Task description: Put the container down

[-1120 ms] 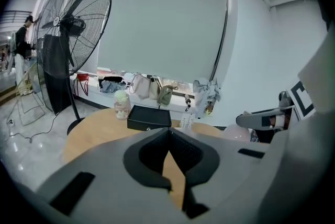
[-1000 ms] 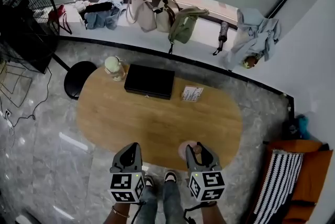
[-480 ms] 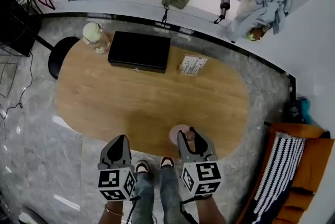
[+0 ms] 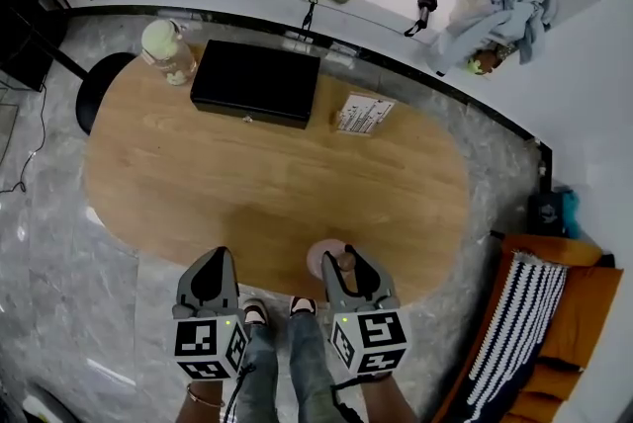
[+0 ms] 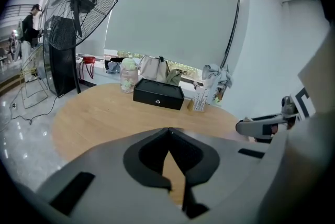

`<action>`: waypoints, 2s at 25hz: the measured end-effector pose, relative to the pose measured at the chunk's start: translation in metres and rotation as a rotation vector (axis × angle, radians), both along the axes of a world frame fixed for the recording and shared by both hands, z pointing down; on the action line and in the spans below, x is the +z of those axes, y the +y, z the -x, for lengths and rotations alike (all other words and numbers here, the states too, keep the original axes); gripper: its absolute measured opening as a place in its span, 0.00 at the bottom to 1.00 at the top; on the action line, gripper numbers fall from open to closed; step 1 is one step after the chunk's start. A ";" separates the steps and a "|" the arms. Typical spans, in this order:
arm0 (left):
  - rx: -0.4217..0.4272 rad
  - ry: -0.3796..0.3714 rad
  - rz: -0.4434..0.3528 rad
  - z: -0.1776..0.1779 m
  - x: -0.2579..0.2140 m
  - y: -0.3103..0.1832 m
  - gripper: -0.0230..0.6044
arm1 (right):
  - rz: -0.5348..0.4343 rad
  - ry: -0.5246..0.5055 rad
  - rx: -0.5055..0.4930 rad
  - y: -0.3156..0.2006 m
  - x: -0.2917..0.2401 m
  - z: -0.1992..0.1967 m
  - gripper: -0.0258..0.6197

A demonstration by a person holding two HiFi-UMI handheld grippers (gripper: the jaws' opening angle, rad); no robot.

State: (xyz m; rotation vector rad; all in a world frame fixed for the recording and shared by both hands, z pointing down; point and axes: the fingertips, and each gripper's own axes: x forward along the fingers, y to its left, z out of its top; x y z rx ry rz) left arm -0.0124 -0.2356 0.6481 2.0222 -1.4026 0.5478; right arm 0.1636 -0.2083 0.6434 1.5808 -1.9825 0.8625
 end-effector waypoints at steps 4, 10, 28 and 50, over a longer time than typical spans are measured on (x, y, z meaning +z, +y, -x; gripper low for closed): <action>-0.027 0.003 0.003 0.005 0.003 -0.003 0.03 | 0.014 0.000 -0.004 -0.005 0.006 0.001 0.26; -0.058 0.003 0.004 0.010 0.008 -0.007 0.03 | 0.015 -0.001 -0.001 -0.020 0.013 -0.003 0.26; -0.152 0.025 0.039 0.025 0.031 -0.018 0.03 | -0.009 0.038 -0.069 -0.099 0.025 -0.005 0.26; -0.305 0.036 0.089 0.058 0.065 -0.025 0.03 | 0.032 0.077 -0.091 -0.162 0.053 -0.006 0.26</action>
